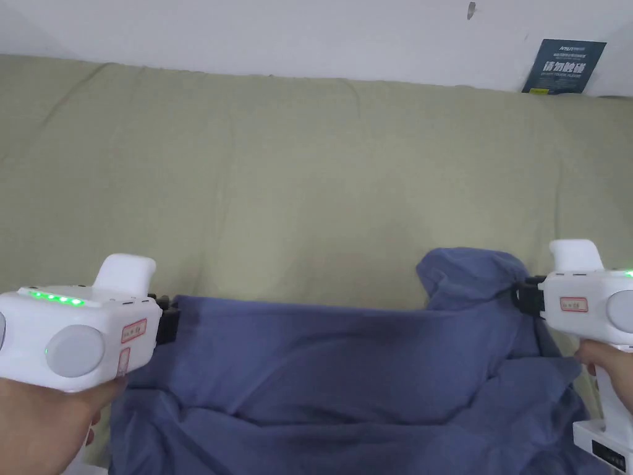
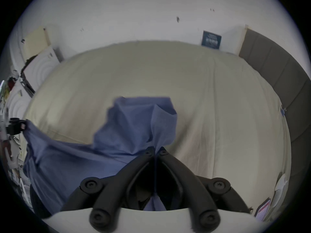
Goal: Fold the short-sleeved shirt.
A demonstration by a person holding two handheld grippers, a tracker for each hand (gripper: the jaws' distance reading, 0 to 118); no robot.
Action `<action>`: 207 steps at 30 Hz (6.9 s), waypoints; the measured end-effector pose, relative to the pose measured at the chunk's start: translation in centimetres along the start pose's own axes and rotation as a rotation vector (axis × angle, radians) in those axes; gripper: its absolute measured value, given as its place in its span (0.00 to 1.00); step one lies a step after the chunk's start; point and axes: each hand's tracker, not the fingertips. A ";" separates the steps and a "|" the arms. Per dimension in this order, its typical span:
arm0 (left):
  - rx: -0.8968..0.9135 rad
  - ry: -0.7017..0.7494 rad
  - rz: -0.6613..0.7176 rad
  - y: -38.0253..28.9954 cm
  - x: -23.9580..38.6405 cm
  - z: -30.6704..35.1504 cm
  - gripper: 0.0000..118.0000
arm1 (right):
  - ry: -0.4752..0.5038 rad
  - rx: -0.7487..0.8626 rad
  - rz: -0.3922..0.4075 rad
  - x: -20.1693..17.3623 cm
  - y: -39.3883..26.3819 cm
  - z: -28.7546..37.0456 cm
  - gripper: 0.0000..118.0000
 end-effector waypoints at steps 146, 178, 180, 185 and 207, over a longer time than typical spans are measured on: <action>-0.104 -0.792 0.726 -18.5 3.5 -0.9 0.12 | 0.213 0.148 -0.198 -14.0 -30.4 27.0 0.00; 0.009 -0.699 0.064 -11.6 18.0 7.1 0.76 | 0.268 0.158 -0.213 -11.6 -29.9 26.6 0.00; 0.127 -0.832 0.146 -10.8 15.2 10.0 0.98 | 0.278 0.152 -0.218 -11.6 -29.8 26.2 0.00; 0.096 -0.717 0.388 -11.6 12.7 6.3 1.00 | 0.281 0.136 -0.205 -11.9 -29.5 25.2 0.00; -0.004 -0.591 0.366 -17.4 5.1 7.6 0.97 | 0.555 -0.111 -0.403 -11.5 -21.5 3.6 0.00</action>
